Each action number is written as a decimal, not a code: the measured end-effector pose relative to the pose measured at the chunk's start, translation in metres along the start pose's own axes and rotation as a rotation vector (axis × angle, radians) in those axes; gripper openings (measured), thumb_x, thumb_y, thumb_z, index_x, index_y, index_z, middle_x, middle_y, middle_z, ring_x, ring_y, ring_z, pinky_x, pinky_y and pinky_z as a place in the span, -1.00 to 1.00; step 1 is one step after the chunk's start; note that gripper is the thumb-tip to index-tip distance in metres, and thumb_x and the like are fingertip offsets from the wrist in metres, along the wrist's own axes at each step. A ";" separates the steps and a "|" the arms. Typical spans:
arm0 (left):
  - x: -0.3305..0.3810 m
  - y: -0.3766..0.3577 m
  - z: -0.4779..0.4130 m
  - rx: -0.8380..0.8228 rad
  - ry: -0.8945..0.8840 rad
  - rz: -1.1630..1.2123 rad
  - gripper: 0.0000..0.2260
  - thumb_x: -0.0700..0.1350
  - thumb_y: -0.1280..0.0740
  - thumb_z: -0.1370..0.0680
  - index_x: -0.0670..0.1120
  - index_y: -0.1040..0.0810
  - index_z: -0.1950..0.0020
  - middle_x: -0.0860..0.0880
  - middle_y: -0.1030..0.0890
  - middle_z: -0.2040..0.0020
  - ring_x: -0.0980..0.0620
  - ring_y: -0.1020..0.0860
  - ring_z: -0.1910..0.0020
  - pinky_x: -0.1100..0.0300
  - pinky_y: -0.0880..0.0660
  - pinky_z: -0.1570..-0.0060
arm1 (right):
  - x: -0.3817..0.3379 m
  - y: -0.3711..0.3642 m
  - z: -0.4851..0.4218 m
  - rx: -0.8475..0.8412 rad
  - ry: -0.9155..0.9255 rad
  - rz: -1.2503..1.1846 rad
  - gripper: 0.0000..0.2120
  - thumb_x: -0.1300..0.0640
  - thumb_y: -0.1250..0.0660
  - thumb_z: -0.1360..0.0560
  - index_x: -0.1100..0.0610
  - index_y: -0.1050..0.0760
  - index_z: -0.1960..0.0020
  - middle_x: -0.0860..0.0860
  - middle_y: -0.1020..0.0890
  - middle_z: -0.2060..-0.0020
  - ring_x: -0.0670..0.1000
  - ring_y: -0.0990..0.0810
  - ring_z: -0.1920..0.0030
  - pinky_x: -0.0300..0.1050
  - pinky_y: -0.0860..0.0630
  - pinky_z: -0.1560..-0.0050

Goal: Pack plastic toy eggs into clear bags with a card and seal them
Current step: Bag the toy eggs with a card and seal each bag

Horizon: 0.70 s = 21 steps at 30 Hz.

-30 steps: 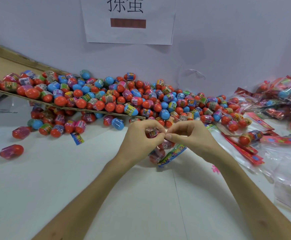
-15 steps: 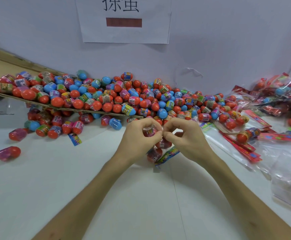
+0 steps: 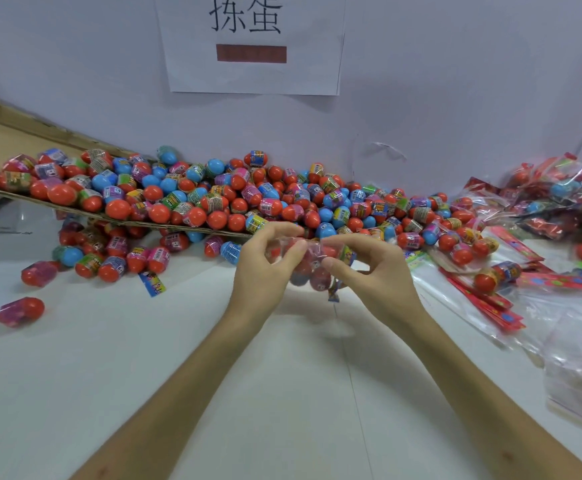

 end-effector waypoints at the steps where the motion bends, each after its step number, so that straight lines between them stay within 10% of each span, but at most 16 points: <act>1: -0.001 0.000 0.000 0.026 0.010 0.004 -0.80 -0.15 -0.47 -0.57 0.06 -0.58 -0.14 0.14 -0.64 -0.03 0.25 -0.59 -0.03 0.38 -0.53 -0.03 | -0.001 0.000 0.001 0.064 0.046 0.040 -0.74 0.21 -0.53 -0.48 -0.06 -0.68 -0.10 -0.15 -0.71 0.06 -0.04 -0.68 -0.02 -0.06 -0.68 0.17; 6: 0.004 -0.001 -0.001 -0.102 0.385 0.235 -0.74 0.11 -0.41 -0.60 -0.07 -0.63 -0.11 -0.10 -0.71 -0.04 0.01 -0.73 0.08 0.18 -0.65 0.14 | -0.004 0.007 0.001 0.253 0.406 0.296 -0.73 0.31 -0.56 -0.43 0.19 -0.68 -0.11 0.04 -0.67 -0.03 -0.03 -0.65 -0.04 -0.20 -0.63 0.05; 11: 0.003 -0.007 0.004 -0.308 0.437 0.421 -0.64 0.17 -0.31 -0.64 -0.06 -0.66 -0.24 -0.09 -0.74 -0.09 -0.10 -0.72 -0.08 0.01 -0.66 -0.11 | -0.004 -0.006 0.005 0.056 0.537 0.402 -0.65 0.38 -0.57 -0.36 0.19 -0.68 -0.12 0.09 -0.62 -0.14 0.07 -0.59 -0.19 -0.07 -0.57 -0.17; 14: -0.001 -0.002 0.001 -0.174 0.405 0.415 -0.79 -0.03 -0.37 -0.65 -0.11 -0.65 -0.20 -0.04 -0.74 0.00 0.00 -0.73 0.04 0.15 -0.66 0.05 | -0.007 -0.010 0.010 -0.054 0.504 0.316 -0.68 0.34 -0.50 -0.39 0.14 -0.68 -0.12 -0.01 -0.64 -0.15 -0.03 -0.56 -0.23 -0.20 -0.48 -0.24; 21: 0.000 0.001 -0.001 -0.215 0.369 0.389 -0.77 -0.18 -0.38 -0.63 -0.08 -0.61 -0.30 -0.09 -0.73 -0.11 -0.03 -0.72 -0.01 0.06 -0.68 -0.03 | -0.008 0.008 -0.004 0.258 0.010 -0.017 -0.87 0.02 -0.47 -0.53 -0.04 -0.64 -0.07 -0.15 -0.69 0.06 -0.09 -0.66 -0.02 -0.18 -0.62 0.00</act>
Point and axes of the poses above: each hand's wrist, its own z-axis away from the middle knuckle, its own y-axis out of the back of the hand, x = y × z, the point moved 1 cm from there along -z, towards the middle knuckle
